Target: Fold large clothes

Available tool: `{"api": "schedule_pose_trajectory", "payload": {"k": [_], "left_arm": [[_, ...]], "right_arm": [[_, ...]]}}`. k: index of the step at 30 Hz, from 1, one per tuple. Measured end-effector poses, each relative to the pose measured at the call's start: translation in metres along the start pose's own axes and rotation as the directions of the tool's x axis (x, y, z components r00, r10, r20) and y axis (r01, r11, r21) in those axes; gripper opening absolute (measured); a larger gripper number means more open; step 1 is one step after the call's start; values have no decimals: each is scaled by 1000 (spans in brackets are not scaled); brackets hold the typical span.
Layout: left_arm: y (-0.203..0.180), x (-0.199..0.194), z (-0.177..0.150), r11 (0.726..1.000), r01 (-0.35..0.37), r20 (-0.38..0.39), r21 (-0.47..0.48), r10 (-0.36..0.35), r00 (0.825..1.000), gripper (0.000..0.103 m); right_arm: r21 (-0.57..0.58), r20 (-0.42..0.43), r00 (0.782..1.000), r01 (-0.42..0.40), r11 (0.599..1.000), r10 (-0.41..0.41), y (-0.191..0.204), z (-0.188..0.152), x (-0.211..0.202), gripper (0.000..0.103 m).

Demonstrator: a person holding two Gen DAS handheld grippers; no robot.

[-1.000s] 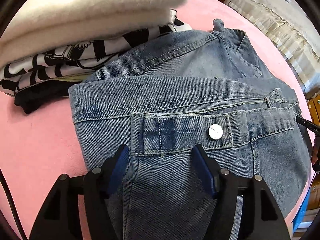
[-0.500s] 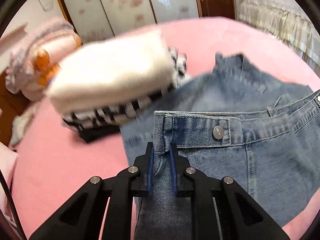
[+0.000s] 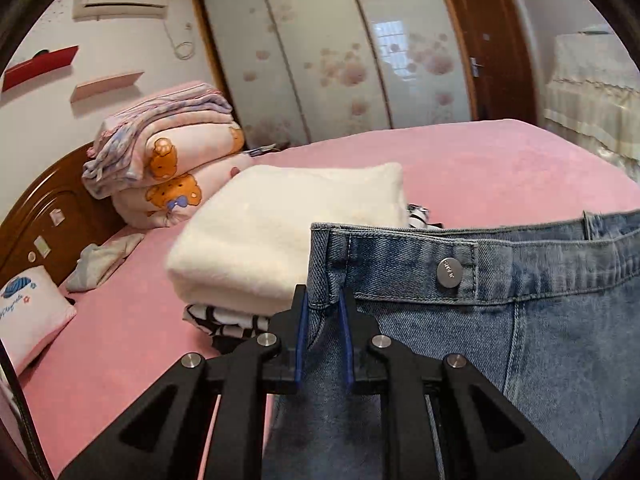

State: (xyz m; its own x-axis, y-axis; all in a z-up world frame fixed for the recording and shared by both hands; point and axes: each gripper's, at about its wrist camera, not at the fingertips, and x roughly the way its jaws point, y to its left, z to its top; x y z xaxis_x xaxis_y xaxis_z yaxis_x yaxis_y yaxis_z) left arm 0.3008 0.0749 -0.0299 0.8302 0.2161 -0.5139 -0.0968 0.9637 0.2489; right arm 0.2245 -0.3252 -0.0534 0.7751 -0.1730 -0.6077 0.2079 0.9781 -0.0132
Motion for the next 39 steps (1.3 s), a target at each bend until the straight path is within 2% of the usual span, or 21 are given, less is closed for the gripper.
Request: {"api": "schedule_pose_trajectory", "payload": {"k": [4,7,9,11,13,16,17,18,20,24,26,27,29,31,32,33,34,35,37,38,39], "left_arm": [[-20,39,-10,999,-50,-17,6,50,999,12],[-37,59,-25,992,-115,17,61,114,993,13],[-45,65,-36,985,-148,45,85,144,989,14],[-48,65,-42,982,-165,64,87,160,985,15],[-48,63,-42,982,-169,69,87,163,984,16],[-42,60,-40,982,-164,57,88,160,986,28],[-39,58,-39,980,-174,50,98,170,984,42],[-37,56,-38,979,-178,46,102,174,984,64],[-28,46,-38,981,-171,33,94,169,985,80],[-21,7,-39,992,-101,51,76,97,994,80],[-31,-15,-38,996,33,50,85,-37,998,80],[-43,-26,-38,985,134,37,104,-139,990,80],[-64,-37,-39,943,306,-22,130,-306,952,79],[-93,-39,-44,853,506,-148,128,-488,860,67],[-109,-37,-48,793,598,-215,117,-567,795,59],[-119,-35,-51,764,635,-250,115,-597,762,53],[-133,-30,-57,736,666,-292,126,-614,734,53],[-143,-24,-62,726,672,-316,147,-609,727,51],[-159,-2,-74,748,638,-353,184,-555,753,49],[-159,10,-76,762,621,-340,184,-544,767,49],[-157,16,-74,763,624,-328,170,-553,766,49]], "right_arm": [[0,-60,998,26,1000,-26,10,-1,54,3],[10,-149,988,52,999,-50,14,-12,98,3],[37,-261,964,68,997,-56,11,-28,132,4],[68,-325,945,63,996,-37,5,-39,149,8],[82,-313,949,52,995,-24,2,-40,147,9],[63,-323,946,44,997,-21,0,-36,140,15],[53,-324,946,35,998,-16,-1,-34,133,22],[49,-317,949,26,998,-9,-2,-33,126,30],[56,-279,960,2,998,14,-4,-31,107,39],[69,-193,978,-64,996,76,2,-32,67,41],[49,-187,974,-120,992,127,13,-38,53,41],[33,-199,965,-168,985,171,24,-41,48,41],[14,-218,945,-246,969,243,42,-46,44,41],[0,-235,920,-324,946,315,64,-52,41,40],[-6,-241,906,-359,933,347,75,-54,39,40],[-12,-248,892,-393,920,378,83,-56,39,37],[-19,-255,882,-414,910,396,93,-61,36,35],[-36,-268,871,-436,899,412,103,-64,38,34],[-60,-297,864,-443,895,407,118,-68,46,34],[-63,-315,861,-439,896,399,123,-71,54,33],[-65,-329,860,-432,900,389,126,-73,62,32]]}}
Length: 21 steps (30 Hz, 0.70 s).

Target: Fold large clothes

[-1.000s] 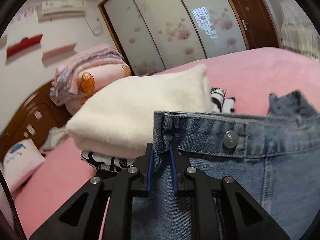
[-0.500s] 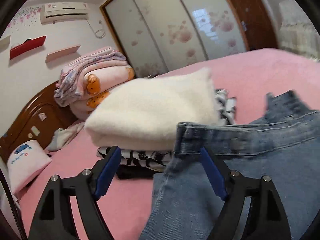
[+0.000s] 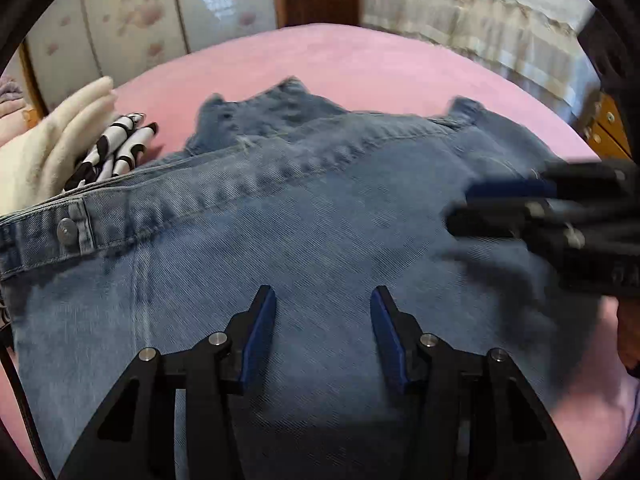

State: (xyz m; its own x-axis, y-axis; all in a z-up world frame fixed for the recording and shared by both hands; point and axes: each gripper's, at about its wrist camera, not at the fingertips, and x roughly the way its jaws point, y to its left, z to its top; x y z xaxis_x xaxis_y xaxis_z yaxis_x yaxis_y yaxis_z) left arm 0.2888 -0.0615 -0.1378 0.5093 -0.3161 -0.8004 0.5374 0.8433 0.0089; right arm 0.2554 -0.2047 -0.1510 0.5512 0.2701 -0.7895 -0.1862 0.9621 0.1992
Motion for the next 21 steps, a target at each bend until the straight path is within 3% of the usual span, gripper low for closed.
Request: {"api": "schedule_pose_trajectory", "payload": {"k": [2,4,6,8,13,17,21], "left_arm": [[8,2,7,997,-74,24,-17,75,997,46],[18,8,18,980,-196,40,-13,197,980,37],[39,17,25,962,-264,0,-66,265,964,37],[59,22,30,964,-232,-23,-129,231,973,34],[53,23,33,965,-257,5,-56,258,966,30],[55,17,25,977,-205,17,-60,206,978,29],[65,15,28,985,-170,26,-20,171,985,28]], "right_arm": [[-5,-12,999,31,1000,-31,-4,1,10,28],[3,-3,999,44,999,-44,-12,5,15,19],[30,7,999,46,998,-46,-17,13,16,17],[31,18,997,75,997,-76,-17,18,19,17],[63,27,990,139,988,-141,-40,31,28,12],[129,1,953,300,945,-303,-88,31,26,12],[224,-24,932,357,907,-361,-145,20,9,9]]}}
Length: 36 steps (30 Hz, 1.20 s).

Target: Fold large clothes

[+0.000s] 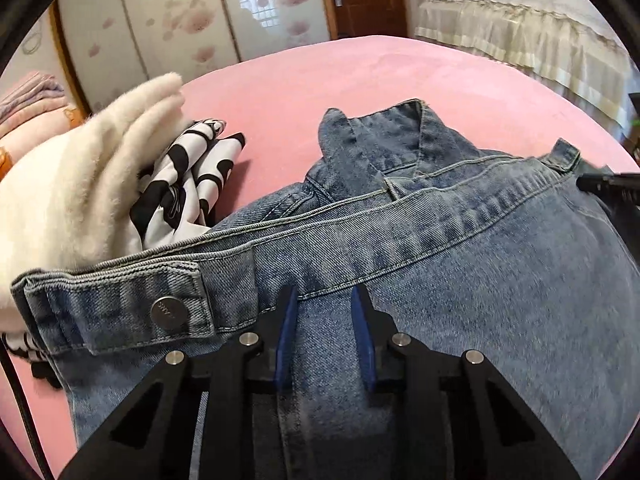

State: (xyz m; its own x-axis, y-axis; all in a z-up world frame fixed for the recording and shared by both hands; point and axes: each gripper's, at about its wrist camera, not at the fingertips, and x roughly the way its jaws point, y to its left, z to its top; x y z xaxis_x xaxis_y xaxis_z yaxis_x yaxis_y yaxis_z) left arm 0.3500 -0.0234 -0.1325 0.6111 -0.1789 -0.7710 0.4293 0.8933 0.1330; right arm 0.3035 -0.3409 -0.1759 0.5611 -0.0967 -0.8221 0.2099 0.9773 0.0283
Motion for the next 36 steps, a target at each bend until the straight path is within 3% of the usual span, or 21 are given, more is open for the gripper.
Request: {"api": "schedule_pose_trajectory", "payload": {"k": [2,5,8,11,16,23,27,30,35,36], "left_arm": [[0,1,0,1000,10,1,7,-10,1000,28],[1,2,1,1000,-5,-5,8,5,1000,31],[0,-5,2,1000,-18,-20,2,18,1000,52],[-1,-25,2,999,-35,-13,-17,35,999,67],[0,-71,-10,989,-64,-1,-130,65,998,68],[-15,-112,-54,942,-39,35,-334,53,998,68],[-10,-103,-85,906,-64,-37,-418,53,998,68],[15,-93,-107,878,-127,-111,-463,84,990,68],[55,-105,-136,857,-190,-143,-479,138,980,69],[61,-110,-141,856,-183,-137,-483,133,982,69]], "right_arm": [[52,-13,999,-30,998,30,-19,0,1,0],[62,-27,999,-36,997,38,-18,3,2,0],[65,-40,999,-30,997,33,-9,3,-4,3],[103,-33,994,-99,990,102,2,0,-23,3],[42,2,982,-186,982,186,40,-19,-67,3],[-38,-26,945,-326,945,325,112,-71,-94,3],[-101,-62,951,-308,946,303,135,-94,-82,3],[-93,-47,956,-292,952,289,111,-102,-76,0],[-57,1,991,-135,989,135,46,-109,-85,0],[-40,-1,986,-165,985,165,34,-110,-86,0]]}}
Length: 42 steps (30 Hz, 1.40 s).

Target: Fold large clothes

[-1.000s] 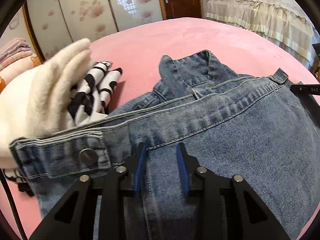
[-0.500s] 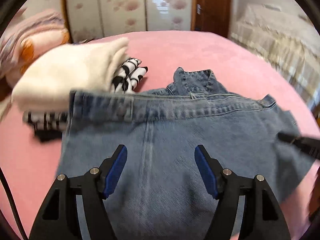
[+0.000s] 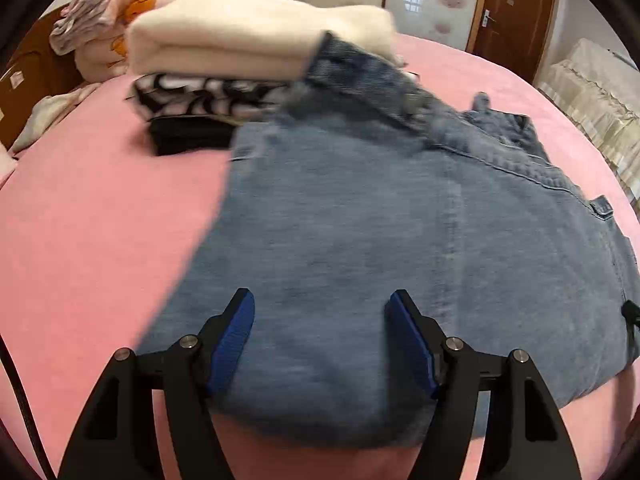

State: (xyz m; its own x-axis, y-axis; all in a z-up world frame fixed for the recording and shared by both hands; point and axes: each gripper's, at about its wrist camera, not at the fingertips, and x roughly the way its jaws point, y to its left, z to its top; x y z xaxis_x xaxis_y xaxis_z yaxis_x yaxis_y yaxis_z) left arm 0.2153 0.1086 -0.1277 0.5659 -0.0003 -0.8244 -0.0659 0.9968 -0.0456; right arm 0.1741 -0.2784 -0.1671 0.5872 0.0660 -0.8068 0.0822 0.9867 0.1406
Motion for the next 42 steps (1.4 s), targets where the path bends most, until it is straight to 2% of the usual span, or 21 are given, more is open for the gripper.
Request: {"api": "schedule_pose_trajectory", "payload": {"k": [1,3,6,8,15,24,31,42], "left_arm": [[5,-3,-1,1000,6,4,-1,-6,1000,69],[11,-5,-2,1000,-21,7,15,21,1000,69],[11,-8,-7,998,-47,13,30,47,999,69],[10,-10,-8,997,-65,15,36,65,998,69],[8,-10,-4,997,-72,-4,26,72,997,69],[11,-20,-3,998,-54,-29,17,55,998,69],[15,-39,-4,1000,-18,-51,-18,17,999,72],[17,-84,-21,998,47,-71,-40,-49,996,74]], "right_arm": [[21,-7,998,56,998,-56,-14,-3,-5,0],[25,-21,977,214,976,-214,-39,-10,-8,4],[152,-27,991,135,979,-132,-75,-19,-17,0],[191,-25,993,117,975,-114,-82,-20,-21,0],[135,-38,976,219,966,-216,-59,-20,-19,4],[144,-47,975,222,964,-217,-60,-21,-34,4],[131,-25,982,189,973,-188,-43,-20,-54,4],[61,31,994,99,993,-101,12,-27,-95,4]]}}
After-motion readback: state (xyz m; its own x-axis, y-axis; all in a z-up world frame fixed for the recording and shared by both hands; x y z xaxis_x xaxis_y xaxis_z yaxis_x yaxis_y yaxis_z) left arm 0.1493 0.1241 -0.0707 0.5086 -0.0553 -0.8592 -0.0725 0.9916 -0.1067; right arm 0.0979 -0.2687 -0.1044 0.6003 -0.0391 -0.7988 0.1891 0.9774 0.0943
